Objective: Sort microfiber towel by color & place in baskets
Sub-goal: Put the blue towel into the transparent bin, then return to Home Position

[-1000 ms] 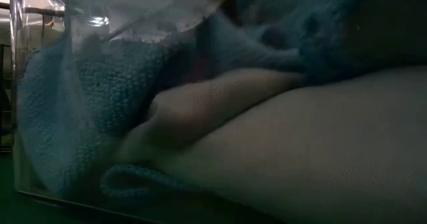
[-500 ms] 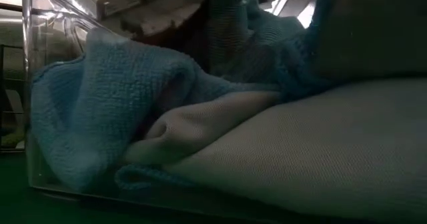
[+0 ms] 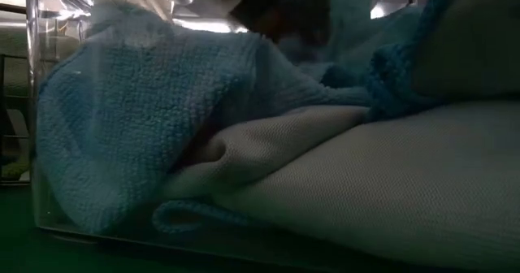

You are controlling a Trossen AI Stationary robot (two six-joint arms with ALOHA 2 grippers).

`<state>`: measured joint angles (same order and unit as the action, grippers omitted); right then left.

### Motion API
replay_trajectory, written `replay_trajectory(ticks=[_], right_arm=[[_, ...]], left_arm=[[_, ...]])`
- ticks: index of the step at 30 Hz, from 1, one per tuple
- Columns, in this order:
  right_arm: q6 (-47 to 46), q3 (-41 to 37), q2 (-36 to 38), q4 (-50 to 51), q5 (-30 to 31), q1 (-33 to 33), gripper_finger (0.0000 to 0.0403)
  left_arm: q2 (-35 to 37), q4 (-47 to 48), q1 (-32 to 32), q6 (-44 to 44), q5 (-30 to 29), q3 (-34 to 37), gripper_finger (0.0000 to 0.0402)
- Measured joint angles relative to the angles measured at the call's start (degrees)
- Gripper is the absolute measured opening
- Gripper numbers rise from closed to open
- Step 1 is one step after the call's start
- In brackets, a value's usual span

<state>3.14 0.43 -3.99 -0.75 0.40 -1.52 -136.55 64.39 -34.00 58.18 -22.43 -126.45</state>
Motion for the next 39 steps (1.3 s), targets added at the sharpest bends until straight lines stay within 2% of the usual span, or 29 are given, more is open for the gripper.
replay_trajectory(ticks=[11, 16, 19, 31, 39], right_arm=[[0.0, 0.0, 0.0, 0.0, 0.0, 0.0, 0.0179], [0.0, 0.0, 0.0, 0.0, 0.0, 0.0, 0.0179], [0.0, 0.0, 0.0, 0.0, 0.0, 0.0, 0.0179], [0.0, 0.0, 0.0, 0.0, 0.0, 0.0, 0.0179], [0.0, 0.0, 0.0, 0.0, 0.0, 0.0, 0.0179]], left_arm=[[0.1, 4.4, 0.0, -2.3, 0.0, -8.2, 0.0121], [1.8, 4.4, 0.2, -2.4, 2.3, -8.5, 0.0121], [2.9, 4.3, 0.4, -4.2, 1.3, -8.5, 0.0121], [10.6, 1.7, 5.5, -28.5, -3.1, -8.4, 0.0121], [19.4, -7.1, 10.8, -47.4, -4.0, -8.5, 0.0121]])
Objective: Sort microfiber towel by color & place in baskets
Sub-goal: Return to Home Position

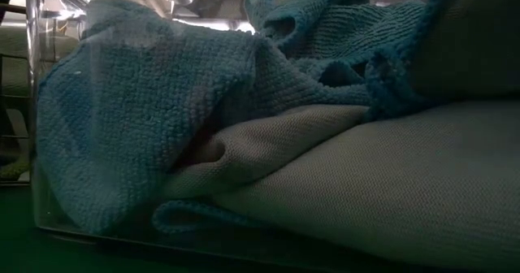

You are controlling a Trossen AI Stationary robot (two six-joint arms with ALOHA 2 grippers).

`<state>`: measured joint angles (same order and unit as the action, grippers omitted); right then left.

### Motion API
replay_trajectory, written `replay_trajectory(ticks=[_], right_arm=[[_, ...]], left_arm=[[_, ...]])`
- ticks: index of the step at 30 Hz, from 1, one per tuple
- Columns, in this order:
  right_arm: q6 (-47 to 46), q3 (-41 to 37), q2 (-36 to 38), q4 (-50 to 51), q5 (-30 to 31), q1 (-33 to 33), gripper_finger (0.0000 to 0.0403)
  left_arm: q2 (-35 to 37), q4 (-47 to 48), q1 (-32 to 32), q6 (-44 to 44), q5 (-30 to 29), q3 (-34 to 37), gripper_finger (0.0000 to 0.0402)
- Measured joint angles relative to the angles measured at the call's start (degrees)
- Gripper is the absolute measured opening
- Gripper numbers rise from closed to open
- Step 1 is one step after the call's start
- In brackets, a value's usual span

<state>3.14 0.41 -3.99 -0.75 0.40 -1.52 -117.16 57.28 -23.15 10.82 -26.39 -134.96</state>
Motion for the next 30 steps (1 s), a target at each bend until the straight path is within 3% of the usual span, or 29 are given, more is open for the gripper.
replay_trajectory(ticks=[5, 13, 25, 30], right_arm=[[0.0, 0.0, 0.0, 0.0, 0.0, 0.0, 0.0179], [0.0, 0.0, 0.0, 0.0, 0.0, 0.0, 0.0179], [0.0, 0.0, 0.0, 0.0, 0.0, 0.0, 0.0179], [0.0, 0.0, 0.0, 0.0, 0.0, 0.0, 0.0179]], left_arm=[[6.1, -4.9, 3.0, -10.7, 2.1, -0.1, 0.0121], [11.6, -4.4, 9.6, -19.8, 17.5, -0.1, 0.0121], [14.2, -3.2, 17.9, -27.8, 32.5, 0.0, 0.0121], [16.5, 2.8, 18.8, -29.6, 34.3, 0.3, 0.0121]])
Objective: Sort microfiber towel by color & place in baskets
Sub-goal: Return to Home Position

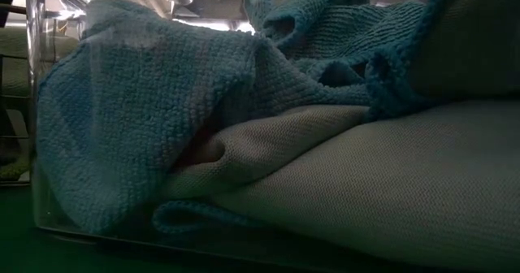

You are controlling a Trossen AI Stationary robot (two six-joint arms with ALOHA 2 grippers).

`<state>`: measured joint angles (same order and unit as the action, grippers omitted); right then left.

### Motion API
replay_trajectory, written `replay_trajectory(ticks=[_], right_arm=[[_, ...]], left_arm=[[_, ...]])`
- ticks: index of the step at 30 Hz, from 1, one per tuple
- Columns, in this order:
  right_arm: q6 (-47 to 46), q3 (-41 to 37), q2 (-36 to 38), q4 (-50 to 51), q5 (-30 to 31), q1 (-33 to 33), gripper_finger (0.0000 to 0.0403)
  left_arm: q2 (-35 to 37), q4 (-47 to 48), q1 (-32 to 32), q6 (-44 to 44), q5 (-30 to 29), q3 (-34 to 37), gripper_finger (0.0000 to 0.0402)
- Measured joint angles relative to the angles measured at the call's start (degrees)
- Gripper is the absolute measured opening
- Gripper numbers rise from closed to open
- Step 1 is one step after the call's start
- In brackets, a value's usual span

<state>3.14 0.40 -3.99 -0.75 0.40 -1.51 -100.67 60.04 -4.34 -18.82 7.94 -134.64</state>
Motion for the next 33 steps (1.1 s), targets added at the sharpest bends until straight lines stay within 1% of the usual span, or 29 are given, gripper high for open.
replay_trajectory(ticks=[3, 6, 8, 11, 17, 22, 25, 27, 30, 33], right_arm=[[0.0, 0.0, 0.0, 0.0, 0.0, 0.0, 0.0179], [0.0, 0.0, 0.0, 0.0, 0.0, 0.0, 0.0179], [0.0, 0.0, 0.0, 0.0, 0.0, 0.0, 0.0179], [0.0, 0.0, 0.0, 0.0, 0.0, 0.0, 0.0179], [0.0, 0.0, 0.0, 0.0, 0.0, 0.0, 0.0179], [0.0, 0.0, 0.0, 0.0, 0.0, 0.0, 0.0179], [0.0, 0.0, 0.0, 0.0, 0.0, 0.0, 0.0179], [0.0, 0.0, 0.0, 0.0, 0.0, 0.0, 0.0179], [0.0, 0.0, 0.0, 0.0, 0.0, 0.0, 0.0179], [0.0, 0.0, 0.0, 0.0, 0.0, 0.0, 0.0179]], left_arm=[[3.5, 1.5, -0.1, 0.5, 0.2, 3.8, 0.0121], [8.5, -1.9, 0.0, 0.4, 0.2, 12.0, 0.0121], [13.0, -6.4, 0.0, 0.3, 0.1, 19.8, 0.0121], [21.4, -15.1, 0.0, 0.8, 0.2, 33.5, 0.0121], [38.7, -33.0, -0.1, 4.8, 0.1, 62.0, 0.0121], [52.1, -47.0, -0.1, 8.2, -0.1, 83.1, 0.0121], [58.9, -54.8, -0.1, 9.7, -1.9, 93.7, 0.0121], [62.6, -59.7, -0.1, 10.1, -3.7, 99.4, 0.0121], [67.3, -65.2, -0.1, 10.9, -5.9, 106.7, 0.0121], [70.8, -70.5, -0.1, 10.9, -5.5, 112.5, 0.0121]])
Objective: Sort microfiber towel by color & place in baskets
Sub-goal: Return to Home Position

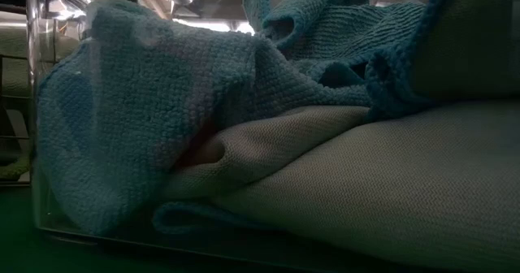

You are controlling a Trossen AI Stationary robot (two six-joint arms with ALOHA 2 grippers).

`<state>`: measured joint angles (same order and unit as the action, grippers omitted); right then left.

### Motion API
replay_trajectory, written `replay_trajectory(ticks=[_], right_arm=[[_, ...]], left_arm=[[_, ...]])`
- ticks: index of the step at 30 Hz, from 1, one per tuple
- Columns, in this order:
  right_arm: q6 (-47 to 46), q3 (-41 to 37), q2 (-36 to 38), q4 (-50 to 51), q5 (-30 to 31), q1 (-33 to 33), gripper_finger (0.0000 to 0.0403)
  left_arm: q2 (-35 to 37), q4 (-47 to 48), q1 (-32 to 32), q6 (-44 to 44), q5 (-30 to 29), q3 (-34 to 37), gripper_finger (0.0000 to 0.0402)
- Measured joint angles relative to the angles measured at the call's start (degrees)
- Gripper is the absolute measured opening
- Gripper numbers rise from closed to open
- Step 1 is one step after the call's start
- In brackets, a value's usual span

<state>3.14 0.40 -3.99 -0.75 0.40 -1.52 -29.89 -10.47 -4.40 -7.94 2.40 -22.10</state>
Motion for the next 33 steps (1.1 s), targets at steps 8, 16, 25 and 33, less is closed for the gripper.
replay_trajectory(ticks=[8, 16, 25, 33], right_arm=[[0.0, 0.0, 0.0, 0.0, 0.0, 0.0, 0.0179], [0.0, 0.0, 0.0, 0.0, 0.0, 0.0, 0.0179], [0.0, 0.0, 0.0, 0.0, 0.0, 0.0, 0.0179], [0.0, 0.0, 0.0, 0.0, 0.0, 0.0, 0.0179]], left_arm=[[6.2, -6.8, 0.0, 0.1, 0.5, 9.1, 0.0121], [11.2, -10.0, 0.0, 0.0, 0.5, 15.4, 0.0121], [16.7, -16.3, 0.1, -1.5, 0.2, 21.7, 0.0121], [21.5, -16.1, 1.4, -4.6, 0.1, 21.7, 0.0121]])
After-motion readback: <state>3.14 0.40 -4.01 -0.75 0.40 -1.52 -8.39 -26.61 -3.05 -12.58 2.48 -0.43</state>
